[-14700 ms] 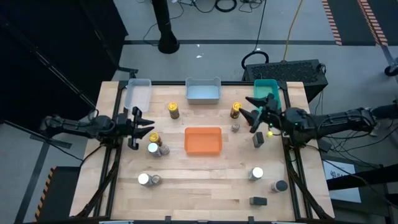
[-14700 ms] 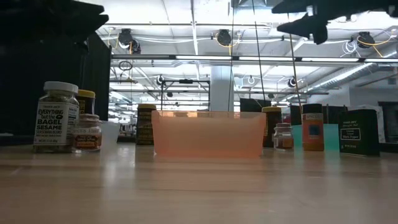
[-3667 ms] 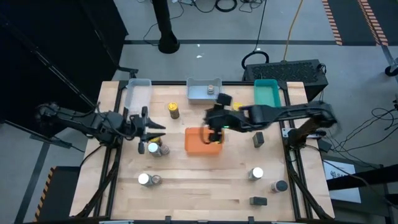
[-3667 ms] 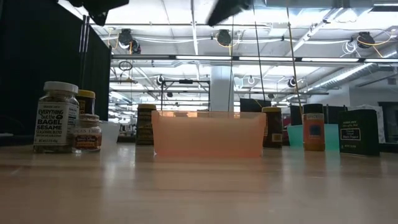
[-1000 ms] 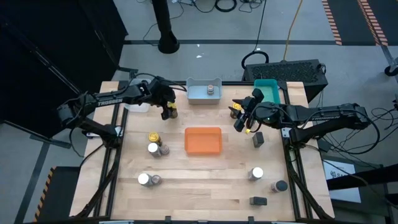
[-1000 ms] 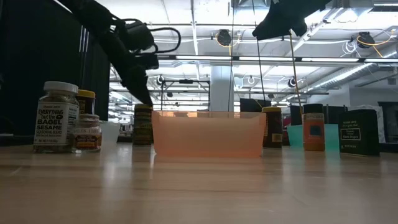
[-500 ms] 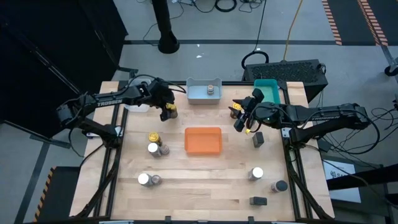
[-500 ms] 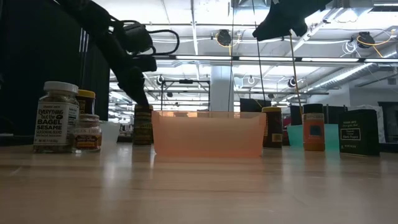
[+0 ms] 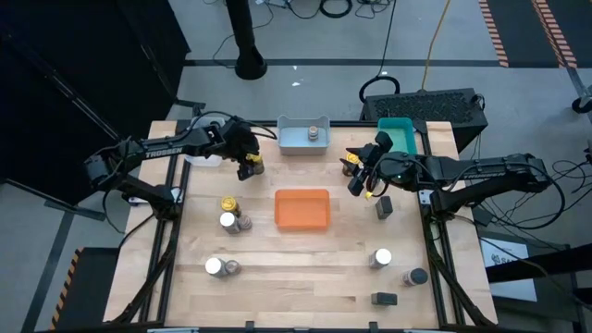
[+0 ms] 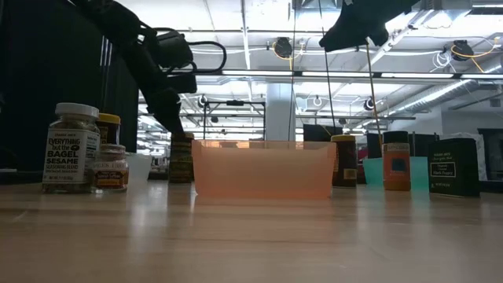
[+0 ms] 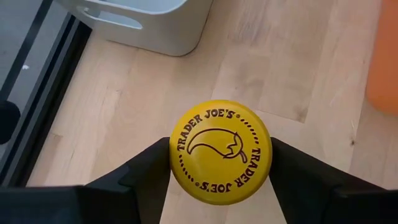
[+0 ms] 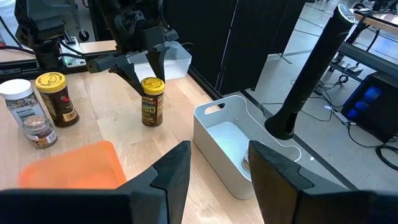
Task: Sort spices by type
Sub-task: Put the top left yellow seasoning bottle into the orange bin
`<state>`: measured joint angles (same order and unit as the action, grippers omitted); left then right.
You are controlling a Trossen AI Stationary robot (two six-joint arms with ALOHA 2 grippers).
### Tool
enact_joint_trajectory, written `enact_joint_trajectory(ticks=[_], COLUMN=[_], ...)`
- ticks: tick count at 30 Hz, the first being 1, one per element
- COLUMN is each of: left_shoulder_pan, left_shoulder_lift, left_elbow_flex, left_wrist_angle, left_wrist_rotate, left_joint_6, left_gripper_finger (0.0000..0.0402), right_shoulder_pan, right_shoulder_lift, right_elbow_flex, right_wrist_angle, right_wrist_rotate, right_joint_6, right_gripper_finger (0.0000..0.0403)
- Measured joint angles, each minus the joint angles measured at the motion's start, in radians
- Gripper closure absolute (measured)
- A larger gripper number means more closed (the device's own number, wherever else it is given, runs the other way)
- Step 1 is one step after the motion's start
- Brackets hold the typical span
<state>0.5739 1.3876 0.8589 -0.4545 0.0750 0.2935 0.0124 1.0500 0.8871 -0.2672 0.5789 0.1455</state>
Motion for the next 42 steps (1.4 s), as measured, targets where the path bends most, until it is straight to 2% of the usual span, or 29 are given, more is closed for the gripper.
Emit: enact_joint_trajectory(ticks=[6, 11, 15, 18, 21, 25, 33, 39, 42], left_shoulder_pan=[-0.001, -0.049, -0.153, -0.27, -0.381, -0.49, -0.626, -0.641, -0.639], left_shoulder_lift=[-0.016, -0.077, -0.106, -0.108, -0.095, -0.083, 0.0, 0.106, 0.162], left_elbow_flex=[0.007, 0.105, 0.204, 0.274, 0.321, 0.345, 0.345, 0.413, 0.431], left_wrist_angle=[0.02, -0.038, -0.076, -0.099, -0.12, -0.115, -0.088, -0.182, -0.192], left_wrist_rotate=[-0.002, -0.005, -0.01, -0.072, -0.13, -0.139, -0.186, -0.19, -0.195], left_joint_6=[0.005, -0.001, -0.053, -0.077, -0.102, -0.171, -0.3, -0.384, -0.36], left_gripper_finger=[0.0163, 0.0163, 0.0163, 0.0163, 0.0163, 0.0163, 0.0163, 0.0163, 0.0163], right_shoulder_pan=[0.0, 0.0, 0.0, 0.0, 0.0, 0.0, 0.002, 0.002, 0.002], right_shoulder_lift=[0.0, 0.0, 0.0, 0.0, -0.003, -0.023, -0.066, -0.067, -0.067], right_elbow_flex=[0.0, 0.0, 0.0, 0.0, 0.0, 0.0, 0.0, 0.0, 0.0], right_wrist_angle=[0.0, 0.0, -0.011, -0.02, -0.043, -0.088, -0.15, -0.172, -0.173], right_wrist_rotate=[0.0, 0.0, 0.0, 0.0, -0.002, -0.004, -0.008, -0.01, -0.009], right_joint_6=[0.0, 0.0, 0.0, 0.006, 0.026, 0.073, 0.154, 0.165, 0.165], right_gripper_finger=[0.0259, 0.0259, 0.0259, 0.0259, 0.0259, 0.0259, 0.0259, 0.0259, 0.0259])
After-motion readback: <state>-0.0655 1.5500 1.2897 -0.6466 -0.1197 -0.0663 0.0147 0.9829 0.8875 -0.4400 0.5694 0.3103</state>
